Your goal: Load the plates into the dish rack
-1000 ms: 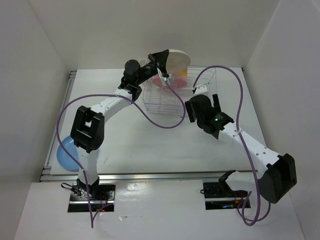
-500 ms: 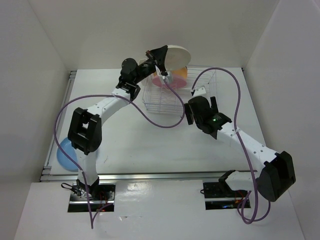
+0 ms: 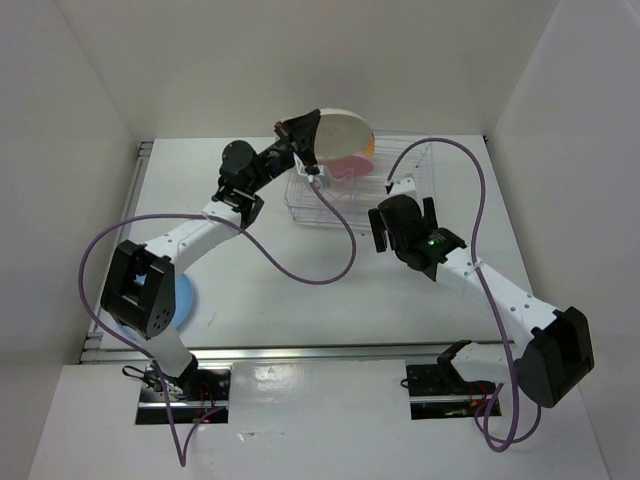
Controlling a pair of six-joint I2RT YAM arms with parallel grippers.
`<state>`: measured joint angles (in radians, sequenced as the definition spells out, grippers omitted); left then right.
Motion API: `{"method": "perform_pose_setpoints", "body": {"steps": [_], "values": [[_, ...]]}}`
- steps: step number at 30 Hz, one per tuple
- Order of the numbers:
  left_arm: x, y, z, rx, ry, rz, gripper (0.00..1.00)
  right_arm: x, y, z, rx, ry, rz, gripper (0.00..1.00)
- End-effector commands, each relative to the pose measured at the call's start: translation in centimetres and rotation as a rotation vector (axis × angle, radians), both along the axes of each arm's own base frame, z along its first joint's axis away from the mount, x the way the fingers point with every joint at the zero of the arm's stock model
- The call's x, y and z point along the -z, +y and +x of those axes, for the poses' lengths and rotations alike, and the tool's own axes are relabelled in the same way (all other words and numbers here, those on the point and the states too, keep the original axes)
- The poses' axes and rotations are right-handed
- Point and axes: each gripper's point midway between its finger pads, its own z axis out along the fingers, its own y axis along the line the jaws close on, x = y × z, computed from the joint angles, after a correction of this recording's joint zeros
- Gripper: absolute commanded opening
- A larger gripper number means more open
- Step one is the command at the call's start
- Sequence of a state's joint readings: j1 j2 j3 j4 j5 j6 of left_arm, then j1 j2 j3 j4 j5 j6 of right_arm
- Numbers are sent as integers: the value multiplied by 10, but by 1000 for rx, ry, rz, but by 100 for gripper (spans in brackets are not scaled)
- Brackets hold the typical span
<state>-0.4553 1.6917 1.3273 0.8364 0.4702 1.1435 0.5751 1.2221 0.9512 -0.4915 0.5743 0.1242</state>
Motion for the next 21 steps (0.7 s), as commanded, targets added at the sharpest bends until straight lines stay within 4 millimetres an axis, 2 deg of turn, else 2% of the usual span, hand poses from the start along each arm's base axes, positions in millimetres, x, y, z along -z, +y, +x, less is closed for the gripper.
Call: {"method": "perform_pose_setpoints", "body": {"steps": [1,3,6,8,11,12,21], "values": [[-13,-3,-22,28,-43,-60,0,-6,-6,-7,24,-12,25,100],[-11,-2,-21,20,-44,-65,0,-4,-7,-9,31,-3,29,100],[4,-11,-15,33,-22,-65,0,-4,-8,-12,43,10,34,100],[13,-16,-5,33,-11,-59,0,-3,-10,-14,56,16,30,100],[14,-20,3,33,-19,-63,0,-4,-13,-16,63,22,17,100],[23,-23,9,29,-12,-51,0,-3,-14,-17,63,30,12,100],[50,-24,42,8,22,-29,0,10,-14,-17,81,66,-9,100]]}}
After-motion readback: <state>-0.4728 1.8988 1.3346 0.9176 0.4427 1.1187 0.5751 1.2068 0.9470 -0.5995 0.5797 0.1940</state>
